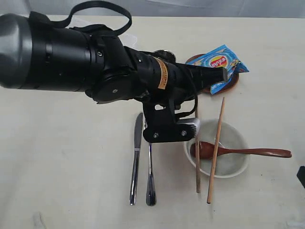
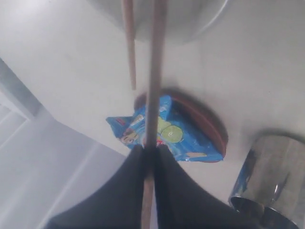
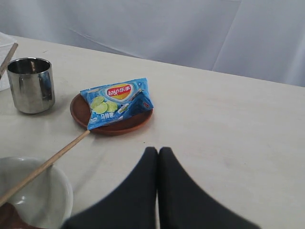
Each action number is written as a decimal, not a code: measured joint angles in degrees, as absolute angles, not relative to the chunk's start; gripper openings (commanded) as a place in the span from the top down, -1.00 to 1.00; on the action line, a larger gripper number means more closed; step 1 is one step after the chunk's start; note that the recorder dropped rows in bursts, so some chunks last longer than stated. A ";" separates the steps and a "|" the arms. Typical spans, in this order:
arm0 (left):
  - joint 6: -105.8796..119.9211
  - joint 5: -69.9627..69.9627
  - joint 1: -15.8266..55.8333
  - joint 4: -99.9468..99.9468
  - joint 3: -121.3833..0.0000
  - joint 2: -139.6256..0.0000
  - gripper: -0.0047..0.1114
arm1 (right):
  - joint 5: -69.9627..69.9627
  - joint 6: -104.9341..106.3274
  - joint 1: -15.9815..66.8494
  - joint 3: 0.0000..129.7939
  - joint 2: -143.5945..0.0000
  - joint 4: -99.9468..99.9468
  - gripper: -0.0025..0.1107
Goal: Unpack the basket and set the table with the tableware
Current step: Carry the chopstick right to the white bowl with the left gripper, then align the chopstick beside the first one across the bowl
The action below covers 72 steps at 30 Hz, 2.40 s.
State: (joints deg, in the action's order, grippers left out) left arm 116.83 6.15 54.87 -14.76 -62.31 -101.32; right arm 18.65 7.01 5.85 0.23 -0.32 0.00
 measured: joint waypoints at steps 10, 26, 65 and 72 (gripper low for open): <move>117.23 5.53 55.25 -14.76 -62.31 -102.14 0.92 | 18.65 7.01 5.85 0.23 -0.32 0.00 0.96; 115.39 -0.70 55.75 -14.76 -62.31 -107.52 0.92 | 18.65 7.01 5.85 0.23 -0.32 0.00 0.96; 111.36 -5.84 55.89 -14.87 -64.91 -113.33 0.92 | 18.65 7.01 5.85 0.23 -0.32 0.00 0.96; 111.36 -5.84 56.39 -14.87 -64.91 -113.33 0.92 | 18.65 7.01 5.85 0.23 -0.32 0.00 0.96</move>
